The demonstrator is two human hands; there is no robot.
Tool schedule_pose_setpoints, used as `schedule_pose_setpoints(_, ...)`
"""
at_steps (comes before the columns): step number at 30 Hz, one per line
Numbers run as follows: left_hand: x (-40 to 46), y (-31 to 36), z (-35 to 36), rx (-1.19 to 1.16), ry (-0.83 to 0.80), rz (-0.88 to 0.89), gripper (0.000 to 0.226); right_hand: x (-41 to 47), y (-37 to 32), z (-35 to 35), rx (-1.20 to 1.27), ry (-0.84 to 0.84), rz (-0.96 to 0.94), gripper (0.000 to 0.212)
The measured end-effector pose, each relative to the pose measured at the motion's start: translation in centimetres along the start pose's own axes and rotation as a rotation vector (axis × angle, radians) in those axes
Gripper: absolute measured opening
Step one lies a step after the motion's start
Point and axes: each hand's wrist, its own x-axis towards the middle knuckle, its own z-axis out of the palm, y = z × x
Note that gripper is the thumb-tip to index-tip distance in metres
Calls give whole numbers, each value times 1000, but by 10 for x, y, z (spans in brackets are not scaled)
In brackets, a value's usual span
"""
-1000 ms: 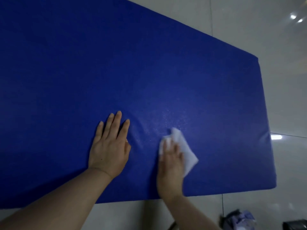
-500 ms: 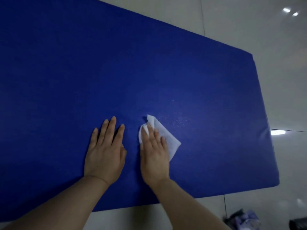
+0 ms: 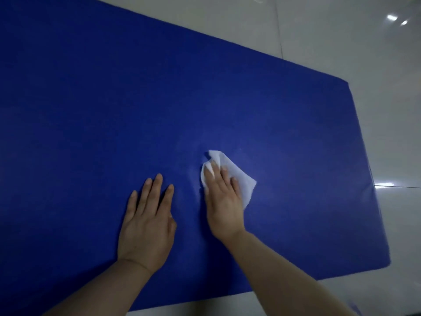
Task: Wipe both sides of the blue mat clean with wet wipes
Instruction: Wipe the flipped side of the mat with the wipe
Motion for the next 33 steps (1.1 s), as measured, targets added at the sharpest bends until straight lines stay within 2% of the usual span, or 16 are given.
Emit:
schedule_pose_setpoints(2, -1, -1, -1, -4, -40, -1, 57, 13, 28, -15, -56, 100, 39, 51)
schedule_pose_setpoints(6, -1, -2, 0, -2, -35, 7, 58, 50, 101, -49, 5, 127, 656, 52)
schedule_pose_setpoints(7, 0, -3, 1, -3, -30, 11, 58, 62, 91, -52, 30, 209, 662, 55)
schedule_pose_setpoints(10, 0, -4, 3, 4, -41, 15, 59, 59, 21, -33, -222, -24, 267, 59)
schedule_pose_setpoints(12, 0, -5, 4, 0, -50, 5, 54, 45, -12, -10, -41, -102, -71, 57)
schedule_pose_setpoints(15, 1, -8, 6, 0, -52, -10, 62, 64, -9, -22, -71, -176, -327, 58)
schedule_pose_setpoints(17, 1, -8, 5, -14, -37, -6, 57, 90, 38, -33, 51, -100, -118, 53)
schedule_pose_setpoints(19, 3, -7, 5, -36, 2, 6, 52, 104, 87, -52, -136, 61, 295, 52)
schedule_pose_setpoints(21, 4, -7, 5, -60, 35, 6, 58, 109, 113, -64, 10, 190, 499, 63)
schedule_pose_setpoints(22, 5, -8, 5, -61, 41, 5, 58, 111, 108, -62, 42, 174, 488, 61)
schedule_pose_setpoints(24, 5, -9, 6, -39, 42, 15, 51, 106, 58, -52, -191, 91, 274, 54)
schedule_pose_setpoints(26, 3, -9, 9, -20, 63, 17, 50, 91, 6, -29, -79, 98, -65, 56)
schedule_pose_setpoints(27, 4, -8, 8, -25, 67, 15, 52, 85, -12, -18, -94, 7, -255, 63)
schedule_pose_setpoints(29, 6, -8, 8, -28, 56, 21, 60, 89, -29, -21, -150, -208, -437, 67)
schedule_pose_setpoints(31, 8, -12, 9, -33, 90, 37, 59, 117, -4, -29, -218, -96, -327, 64)
schedule_pose_setpoints(33, 14, -13, 5, -82, 171, 47, 51, 140, 38, -43, -277, 31, -29, 65)
